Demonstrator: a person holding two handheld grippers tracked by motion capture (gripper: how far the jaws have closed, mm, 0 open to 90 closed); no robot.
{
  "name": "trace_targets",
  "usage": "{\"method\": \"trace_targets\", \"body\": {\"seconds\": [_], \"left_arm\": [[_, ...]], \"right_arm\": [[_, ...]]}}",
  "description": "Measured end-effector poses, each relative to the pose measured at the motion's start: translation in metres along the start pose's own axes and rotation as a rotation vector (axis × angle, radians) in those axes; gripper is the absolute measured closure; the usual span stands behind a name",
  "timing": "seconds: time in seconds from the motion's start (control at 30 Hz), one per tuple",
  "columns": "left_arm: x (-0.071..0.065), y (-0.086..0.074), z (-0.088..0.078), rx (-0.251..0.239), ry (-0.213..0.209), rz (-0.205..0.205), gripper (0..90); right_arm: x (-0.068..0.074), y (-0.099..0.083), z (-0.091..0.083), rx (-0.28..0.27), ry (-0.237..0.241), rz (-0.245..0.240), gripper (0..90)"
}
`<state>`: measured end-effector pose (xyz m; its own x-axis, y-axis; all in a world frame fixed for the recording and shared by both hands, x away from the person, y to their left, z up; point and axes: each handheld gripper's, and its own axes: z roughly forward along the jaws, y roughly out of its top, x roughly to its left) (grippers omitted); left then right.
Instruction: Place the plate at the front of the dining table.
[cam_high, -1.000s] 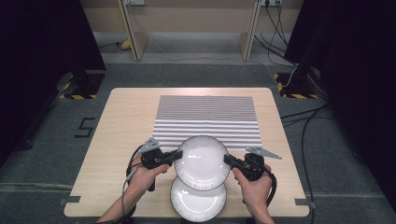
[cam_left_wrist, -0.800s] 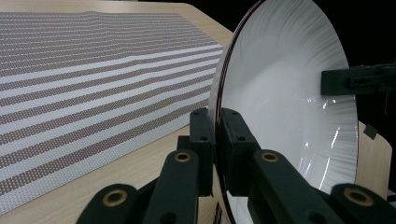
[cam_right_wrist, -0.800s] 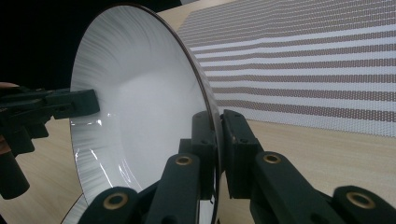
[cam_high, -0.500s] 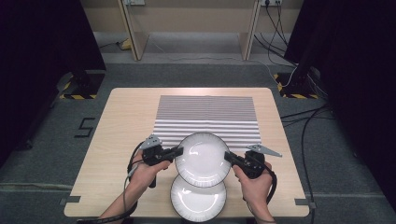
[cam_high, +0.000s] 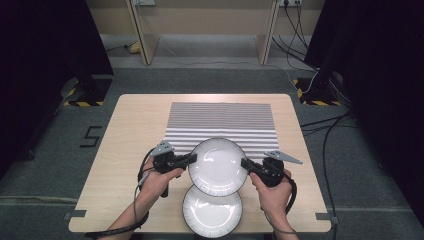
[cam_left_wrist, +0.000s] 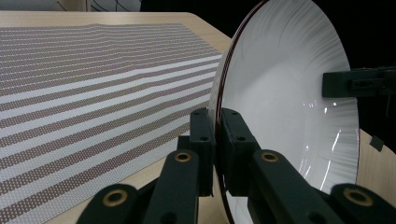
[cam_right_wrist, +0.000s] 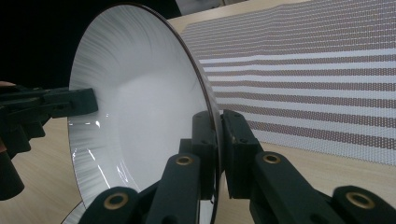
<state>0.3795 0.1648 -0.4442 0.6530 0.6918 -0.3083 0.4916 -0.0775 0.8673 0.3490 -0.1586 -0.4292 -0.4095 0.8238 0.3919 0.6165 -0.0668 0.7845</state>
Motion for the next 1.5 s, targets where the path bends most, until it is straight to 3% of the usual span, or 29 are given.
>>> {"method": "trace_targets", "body": {"seconds": [1.5], "left_arm": [[0.013,0.020,0.016,-0.019,0.024,0.014,84.1]], "right_arm": [[-0.008,0.022,0.015,-0.022,-0.025,-0.033,84.5]]}}
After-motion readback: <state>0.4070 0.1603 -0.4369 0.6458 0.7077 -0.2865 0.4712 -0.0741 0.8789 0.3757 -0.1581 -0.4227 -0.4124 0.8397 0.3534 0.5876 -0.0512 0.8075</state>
